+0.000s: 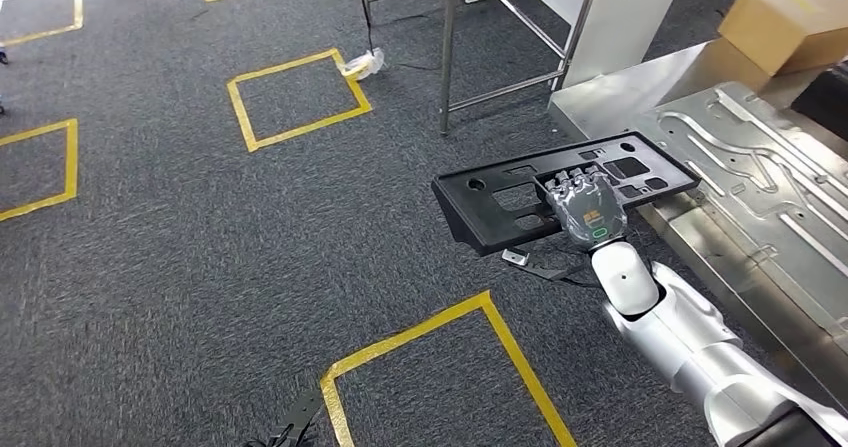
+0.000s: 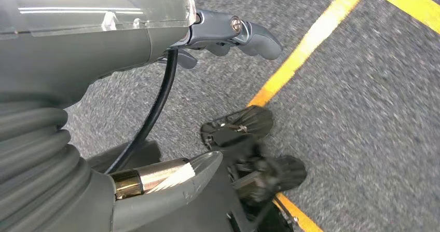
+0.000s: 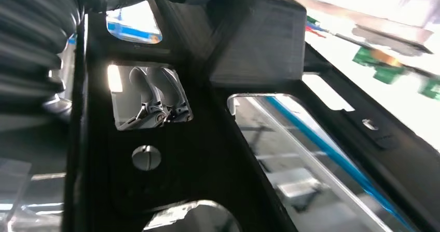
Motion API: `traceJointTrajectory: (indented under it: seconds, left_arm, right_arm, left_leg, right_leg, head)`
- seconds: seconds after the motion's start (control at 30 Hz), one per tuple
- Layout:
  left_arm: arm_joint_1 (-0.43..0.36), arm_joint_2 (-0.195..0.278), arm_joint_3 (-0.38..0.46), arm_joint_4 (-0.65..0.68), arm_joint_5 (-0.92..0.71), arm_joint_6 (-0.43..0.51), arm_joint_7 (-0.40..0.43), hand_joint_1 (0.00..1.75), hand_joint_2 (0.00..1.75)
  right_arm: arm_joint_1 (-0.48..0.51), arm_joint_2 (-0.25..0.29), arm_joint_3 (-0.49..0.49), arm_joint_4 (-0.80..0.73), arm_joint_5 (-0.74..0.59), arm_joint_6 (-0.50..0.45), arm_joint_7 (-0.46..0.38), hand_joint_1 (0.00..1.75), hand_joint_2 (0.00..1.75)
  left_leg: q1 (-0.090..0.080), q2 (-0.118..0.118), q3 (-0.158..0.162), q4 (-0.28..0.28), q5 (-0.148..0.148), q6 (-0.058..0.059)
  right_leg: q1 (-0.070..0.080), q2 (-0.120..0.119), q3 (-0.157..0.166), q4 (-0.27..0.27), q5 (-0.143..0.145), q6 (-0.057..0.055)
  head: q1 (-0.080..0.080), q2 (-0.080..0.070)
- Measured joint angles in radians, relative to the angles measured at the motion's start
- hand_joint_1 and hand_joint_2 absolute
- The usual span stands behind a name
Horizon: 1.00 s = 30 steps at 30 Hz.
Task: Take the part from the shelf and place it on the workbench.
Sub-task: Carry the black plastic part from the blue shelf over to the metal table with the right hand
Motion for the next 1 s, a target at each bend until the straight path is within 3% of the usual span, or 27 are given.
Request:
traceJointTrajectory:
  seconds: [0.03,0.07,0.1,0.13,0.2,0.27,0.33,0.37,0.4,0.43,0.5,0.57,0.6,0.67,0.7,0.77,0.8,0.87,0.93,1.0]
  left_arm:
    - [0.002,0.0,0.0,0.0,0.0,0.0,0.0,0.0,1.75]
    - [0.004,0.0,0.0,0.0,0.0,0.0,0.0,0.0,1.75]
    - [0.005,0.0,0.0,0.0,0.0,0.0,0.0,0.0,1.75]
    - [0.005,0.0,0.0,0.0,0.0,0.0,0.0,0.0,1.75]
    - [0.005,0.0,0.0,0.0,0.0,0.0,0.0,0.0,1.75]
    - [0.005,0.0,0.001,0.0,-0.002,0.0,0.001,0.0,1.75]
    - [0.005,-0.001,0.001,0.0,-0.004,0.0,0.002,0.0,1.75]
    - [0.003,-0.003,0.001,0.0,-0.004,0.0,0.002,0.0,1.75]
    - [0.001,-0.004,0.002,0.0,-0.004,0.0,0.002,0.0,1.75]
    - [-0.002,-0.006,0.002,0.0,-0.004,0.0,0.001,0.0,1.75]
    - [-0.002,-0.007,0.002,0.0,-0.003,0.0,0.001,0.0,1.75]
    - [0.0,-0.007,0.003,0.0,-0.004,0.0,0.001,0.0,1.75]
    - [0.001,-0.007,0.003,0.0,-0.004,0.0,0.001,0.0,1.75]
    - [0.0,-0.008,0.003,0.0,-0.004,0.0,0.001,0.0,1.75]
    - [0.0,-0.008,0.003,0.0,-0.004,0.0,0.001,0.0,1.75]
    - [-0.001,-0.008,0.003,0.0,-0.005,0.0,0.002,0.0,1.75]
    - [-0.001,-0.008,0.003,0.0,-0.006,0.001,0.002,0.0,1.75]
    - [-0.002,-0.008,0.003,0.0,-0.006,0.002,0.002,0.0,1.75]
    - [-0.003,-0.008,0.003,-0.001,-0.006,0.002,0.002,0.0,1.75]
    - [0.0,-0.008,0.003,-0.001,-0.006,0.002,0.002,0.0,1.75]
  right_arm:
    - [-0.001,0.0,0.0,0.0,0.0,0.001,-0.001,1.75,1.75]
    - [0.0,0.0,0.0,0.0,0.0,0.001,-0.002,1.75,1.75]
    - [0.0,0.001,0.0,0.0,0.0,0.002,-0.003,1.75,1.75]
    - [-0.001,0.001,-0.001,0.0,0.0,0.002,-0.004,1.75,1.75]
    - [-0.004,0.001,-0.004,0.0,0.0,0.003,-0.005,1.75,1.75]
    - [-0.009,0.0,-0.01,0.0,0.0,0.004,-0.007,1.75,1.75]
    - [-0.013,-0.005,-0.017,-0.001,0.0,0.006,-0.009,1.75,1.75]
    - [-0.013,-0.009,-0.022,-0.002,0.0,0.007,-0.01,1.75,1.75]
    - [-0.015,-0.013,-0.026,-0.002,0.0,0.008,-0.01,1.75,1.75]
    - [-0.018,-0.016,-0.03,-0.003,0.0,0.008,-0.01,1.75,1.75]
    - [-0.026,-0.018,-0.033,-0.003,0.0,0.009,-0.011,1.75,1.75]
    - [-0.027,-0.018,-0.034,-0.003,0.0,0.009,-0.011,1.75,1.75]
    - [-0.026,-0.019,-0.035,-0.003,0.0,0.009,-0.011,1.75,1.75]
    - [-0.026,-0.019,-0.037,-0.003,0.0,0.01,-0.011,1.75,1.75]
    - [-0.027,-0.019,-0.039,-0.003,0.0,0.01,-0.01,1.75,1.75]
    - [-0.031,-0.019,-0.043,-0.004,0.0,0.01,-0.01,1.75,1.75]
    - [-0.032,-0.02,-0.045,-0.005,0.0,0.01,-0.009,1.75,1.75]
    - [-0.031,-0.024,-0.047,-0.006,0.0,0.01,-0.009,1.75,1.75]
    - [-0.03,-0.027,-0.049,-0.008,0.0,0.011,-0.009,1.75,1.75]
    - [-0.031,-0.027,-0.05,-0.01,0.0,0.012,-0.007,1.75,1.75]
  left_leg:
    - [0.0,-0.007,-0.034,0.064,-0.022,-0.002]
    - [0.0,-0.01,-0.058,0.103,-0.025,-0.003]
    - [0.0,-0.012,-0.064,0.103,-0.008,-0.002]
    - [0.001,-0.016,-0.052,0.064,0.027,-0.001]
    - [0.004,-0.056,-0.001,-0.067,0.1,0.004]
    - [0.006,-0.094,0.032,-0.143,0.122,0.01]
    - [0.004,-0.085,0.04,-0.157,0.119,0.021]
    - [0.004,-0.072,0.044,-0.164,0.123,0.029]
    - [0.005,-0.059,0.048,-0.173,0.126,0.038]
    - [0.007,-0.046,0.052,-0.181,0.13,0.044]
    - [0.007,-0.021,0.056,-0.188,0.131,0.051]
    - [0.006,0.005,0.058,-0.188,0.128,0.052]
    - [0.006,0.019,0.059,-0.188,0.125,0.051]
    - [0.006,0.045,0.067,-0.188,0.118,0.047]
    - [0.005,0.057,0.073,-0.188,0.113,0.044]
    - [0.0,0.077,0.081,-0.187,0.105,0.034]
    - [-0.002,0.087,0.085,-0.188,0.101,0.028]
    - [-0.003,0.103,0.093,-0.189,0.093,0.015]
    - [0.0,0.07,0.087,-0.159,0.067,0.006]
    - [0.003,0.012,0.038,-0.049,0.01,0.002]
  right_leg:
    - [0.0,0.014,0.0,0.002,-0.001,-0.002]
    - [0.001,0.03,0.0,0.004,-0.002,-0.003]
    - [0.001,0.047,0.0,0.008,-0.004,-0.003]
    - [0.001,0.063,0.0,0.012,-0.006,-0.002]
    - [-0.001,0.093,-0.004,0.024,-0.012,0.004]
    - [-0.005,0.12,-0.014,0.033,-0.015,0.016]
    - [-0.009,0.146,-0.021,0.031,-0.011,0.031]
    - [-0.011,0.144,-0.022,0.028,-0.01,0.038]
    - [-0.008,0.123,-0.026,0.035,-0.016,0.043]
    - [-0.005,0.089,-0.038,0.059,-0.032,0.047]
    - [-0.003,0.018,-0.091,0.169,-0.089,0.055]
    - [-0.009,-0.001,-0.148,0.278,-0.124,0.063]
    - [-0.012,-0.005,-0.155,0.288,-0.115,0.065]
    - [-0.015,-0.023,-0.108,0.19,-0.048,0.066]
    - [-0.011,-0.049,-0.07,0.115,-0.018,0.064]
    - [0.001,-0.085,-0.023,0.019,0.011,0.051]
    - [0.006,-0.088,-0.018,0.008,0.008,0.045]
    - [0.006,-0.06,-0.018,0.005,0.008,0.033]
    - [-0.001,-0.035,-0.009,-0.004,0.009,0.02]
    - [-0.005,-0.012,-0.003,-0.007,0.009,0.01]
  head:
    - [0.0,0.0]
    - [0.0,0.0]
    - [0.0,0.0]
    - [0.0,0.0]
    - [0.0,0.0]
    - [0.001,0.0]
    - [0.0,0.0]
    - [0.0,0.0]
    - [0.003,0.0]
    - [0.006,0.0]
    - [0.012,0.0]
    - [0.012,0.0]
    - [0.012,0.0]
    - [0.012,0.0]
    - [0.012,0.0]
    - [0.012,0.0]
    - [0.012,0.0]
    - [0.011,0.0]
    - [0.01,0.0]
    - [0.008,0.0]
